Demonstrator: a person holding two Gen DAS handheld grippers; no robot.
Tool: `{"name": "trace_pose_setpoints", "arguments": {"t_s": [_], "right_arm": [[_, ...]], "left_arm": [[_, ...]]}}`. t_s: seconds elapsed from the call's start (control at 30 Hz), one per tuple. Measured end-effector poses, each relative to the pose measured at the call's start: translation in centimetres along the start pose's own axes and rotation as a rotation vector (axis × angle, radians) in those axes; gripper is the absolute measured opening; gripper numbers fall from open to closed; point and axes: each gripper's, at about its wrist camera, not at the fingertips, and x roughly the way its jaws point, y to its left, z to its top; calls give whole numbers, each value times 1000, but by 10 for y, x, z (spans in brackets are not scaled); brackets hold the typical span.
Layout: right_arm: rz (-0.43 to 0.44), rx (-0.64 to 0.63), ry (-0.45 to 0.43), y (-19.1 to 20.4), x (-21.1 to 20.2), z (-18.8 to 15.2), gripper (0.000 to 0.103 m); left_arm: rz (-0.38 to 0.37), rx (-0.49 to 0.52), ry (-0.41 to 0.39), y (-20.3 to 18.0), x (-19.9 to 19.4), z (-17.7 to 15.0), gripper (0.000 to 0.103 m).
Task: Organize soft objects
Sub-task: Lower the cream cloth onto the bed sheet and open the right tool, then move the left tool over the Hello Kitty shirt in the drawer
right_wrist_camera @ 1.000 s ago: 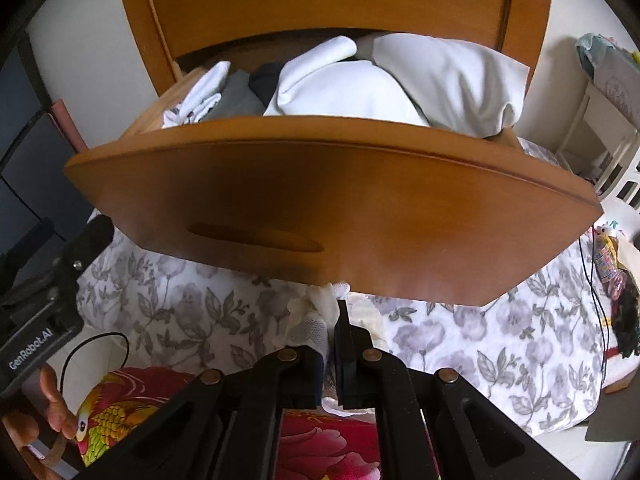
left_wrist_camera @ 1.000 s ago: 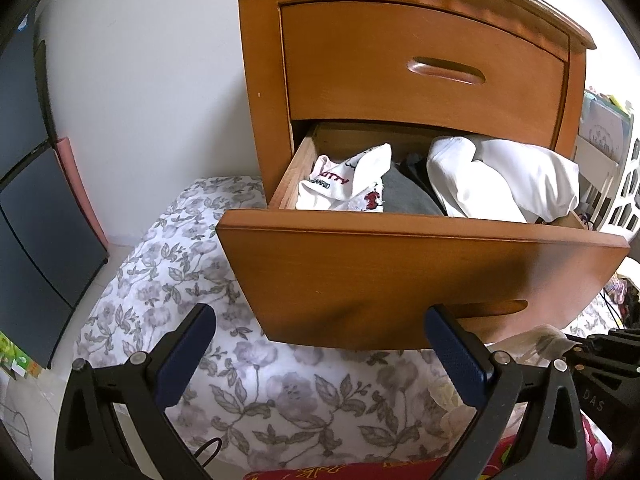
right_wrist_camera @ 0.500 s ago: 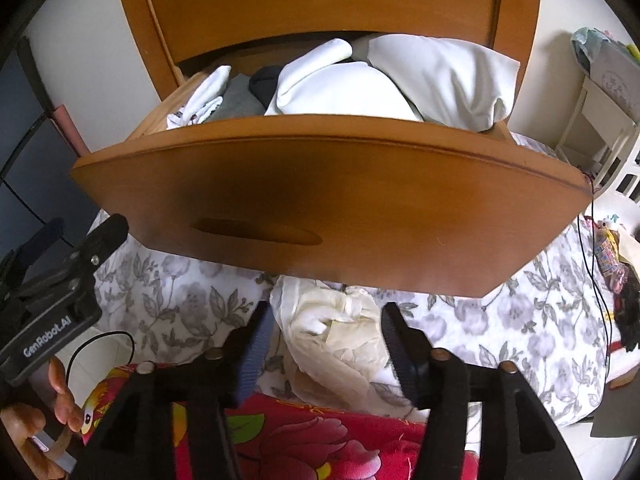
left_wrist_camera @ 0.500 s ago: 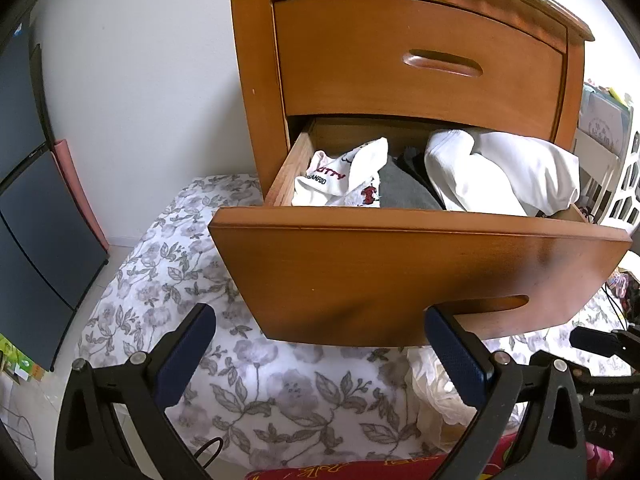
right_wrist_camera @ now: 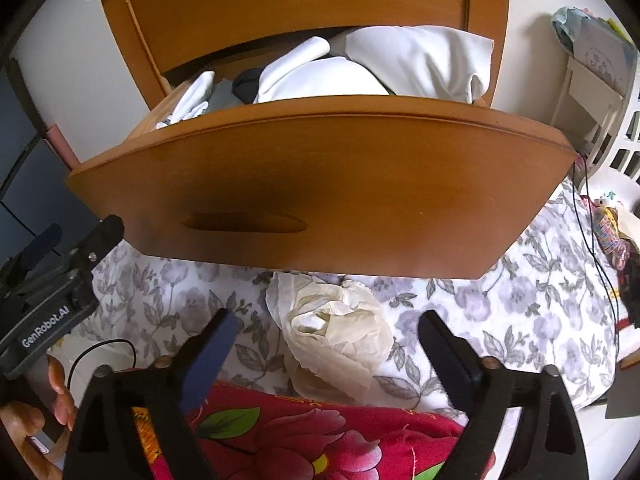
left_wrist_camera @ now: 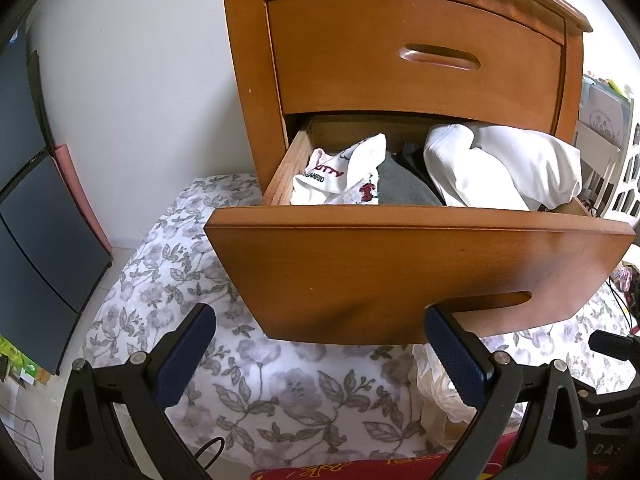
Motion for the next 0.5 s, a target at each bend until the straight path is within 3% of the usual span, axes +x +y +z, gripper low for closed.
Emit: {"name": "trace_pose_setpoints", "arguments": {"t_s": [0.23, 0.5], "right_arm": [[24, 32, -20, -7, -2, -3, 101], [-26, -18, -67, 4, -9, -5, 103]], "left_arm": [[-11, 6, 10, 0, 1, 1, 103], [-27, 10, -10, -1, -4, 2, 103]]}}
